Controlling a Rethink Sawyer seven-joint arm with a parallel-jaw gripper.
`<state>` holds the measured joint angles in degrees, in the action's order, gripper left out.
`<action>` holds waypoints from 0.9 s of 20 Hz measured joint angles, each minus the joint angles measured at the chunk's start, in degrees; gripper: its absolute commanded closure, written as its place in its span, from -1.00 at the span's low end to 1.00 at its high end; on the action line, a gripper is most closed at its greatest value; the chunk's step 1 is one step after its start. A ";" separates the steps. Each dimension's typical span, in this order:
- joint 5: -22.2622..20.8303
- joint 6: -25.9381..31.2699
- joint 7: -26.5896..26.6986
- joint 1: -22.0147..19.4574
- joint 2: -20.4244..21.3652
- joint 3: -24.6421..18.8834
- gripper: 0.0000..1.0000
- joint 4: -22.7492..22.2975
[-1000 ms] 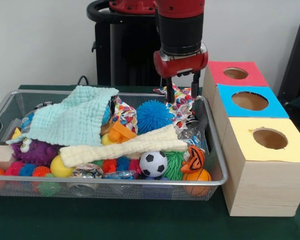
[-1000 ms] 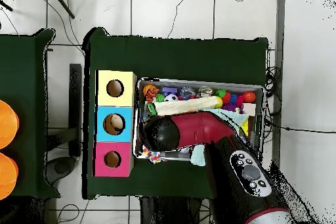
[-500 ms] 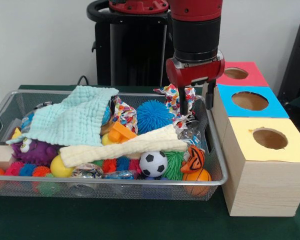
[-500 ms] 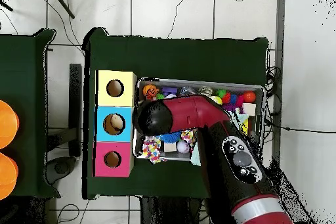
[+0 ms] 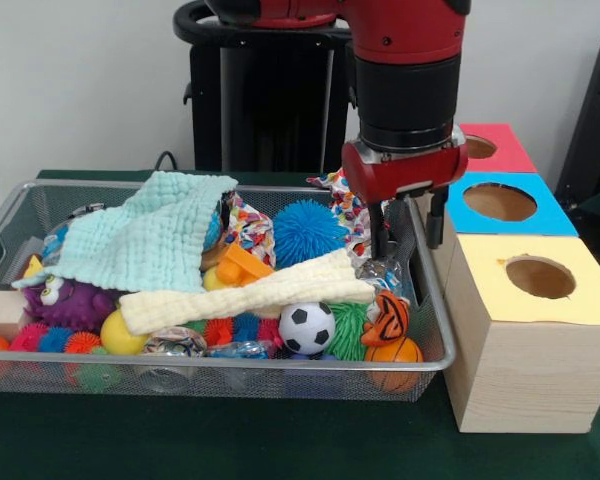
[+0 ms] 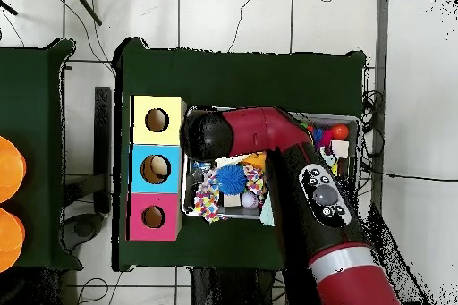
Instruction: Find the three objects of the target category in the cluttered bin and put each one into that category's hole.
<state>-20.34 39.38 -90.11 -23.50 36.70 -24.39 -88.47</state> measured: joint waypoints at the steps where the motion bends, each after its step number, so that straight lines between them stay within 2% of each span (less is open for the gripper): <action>1: 0.00 0.26 0.00 0.17 -0.34 0.00 -1.00 0.68; 8: 0.00 0.75 0.00 1.21 -3.20 -0.01 -1.00 5.48; 18: -0.01 0.75 0.00 1.18 -5.99 0.01 -1.00 7.20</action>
<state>-20.35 40.13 -90.11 -22.32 30.71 -24.38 -81.27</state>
